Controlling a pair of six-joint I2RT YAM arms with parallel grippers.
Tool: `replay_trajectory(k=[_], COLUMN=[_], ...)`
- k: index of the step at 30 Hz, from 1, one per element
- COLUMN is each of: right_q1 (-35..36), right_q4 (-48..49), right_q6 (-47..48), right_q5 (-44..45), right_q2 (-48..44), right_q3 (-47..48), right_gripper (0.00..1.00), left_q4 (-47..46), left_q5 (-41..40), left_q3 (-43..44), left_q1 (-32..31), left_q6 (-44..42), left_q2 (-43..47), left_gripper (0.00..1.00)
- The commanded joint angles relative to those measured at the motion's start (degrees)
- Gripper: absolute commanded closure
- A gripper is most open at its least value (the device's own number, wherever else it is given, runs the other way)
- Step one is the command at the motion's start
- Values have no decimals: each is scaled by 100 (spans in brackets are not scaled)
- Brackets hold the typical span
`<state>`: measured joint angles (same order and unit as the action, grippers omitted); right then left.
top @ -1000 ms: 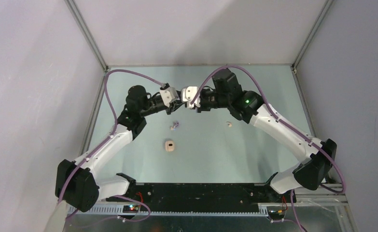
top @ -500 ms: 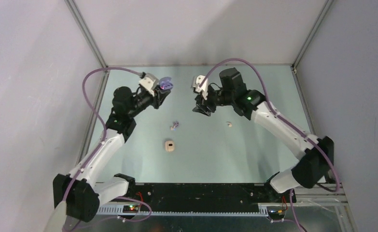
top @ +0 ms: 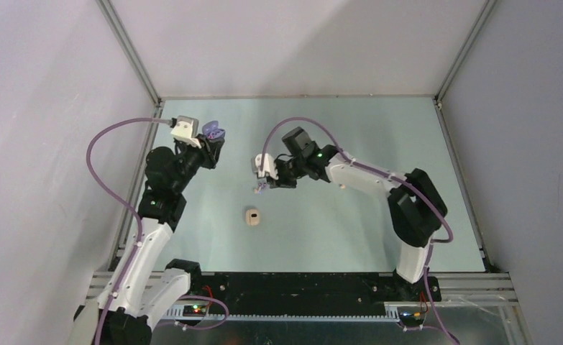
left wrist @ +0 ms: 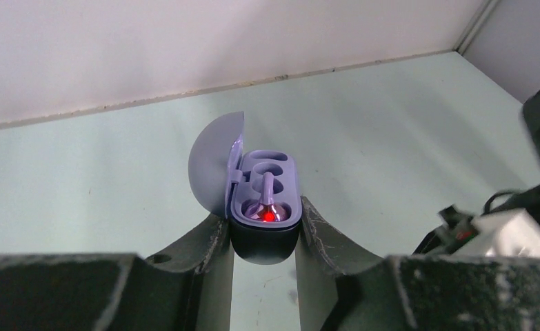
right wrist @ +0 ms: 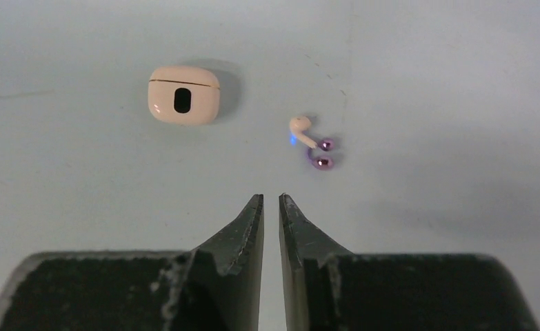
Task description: Insert the wireless bluetooth earbuds into the charging case
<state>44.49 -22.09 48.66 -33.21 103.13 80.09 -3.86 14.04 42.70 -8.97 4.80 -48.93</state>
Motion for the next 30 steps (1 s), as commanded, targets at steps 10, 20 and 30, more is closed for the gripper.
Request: replay_trajectory(k=[10,20,30], right_q1=[340,321,302], right_q4=[-409,-487,-479], right_q6=[1920,2216,2340], right_q5=[392,474,826], right_q2=[1410,2058,2385], right_q3=[1087,1627,1819], right_gripper=[83,80,81], left_q4=[85,46,-3], left_q5=[-325,-280,-243], left_q3=[-293,-400,-370], left_q1=[471,554,609], left_q6=[366,280,210], left_q2=[795,819,743], left_gripper=[100,100,100])
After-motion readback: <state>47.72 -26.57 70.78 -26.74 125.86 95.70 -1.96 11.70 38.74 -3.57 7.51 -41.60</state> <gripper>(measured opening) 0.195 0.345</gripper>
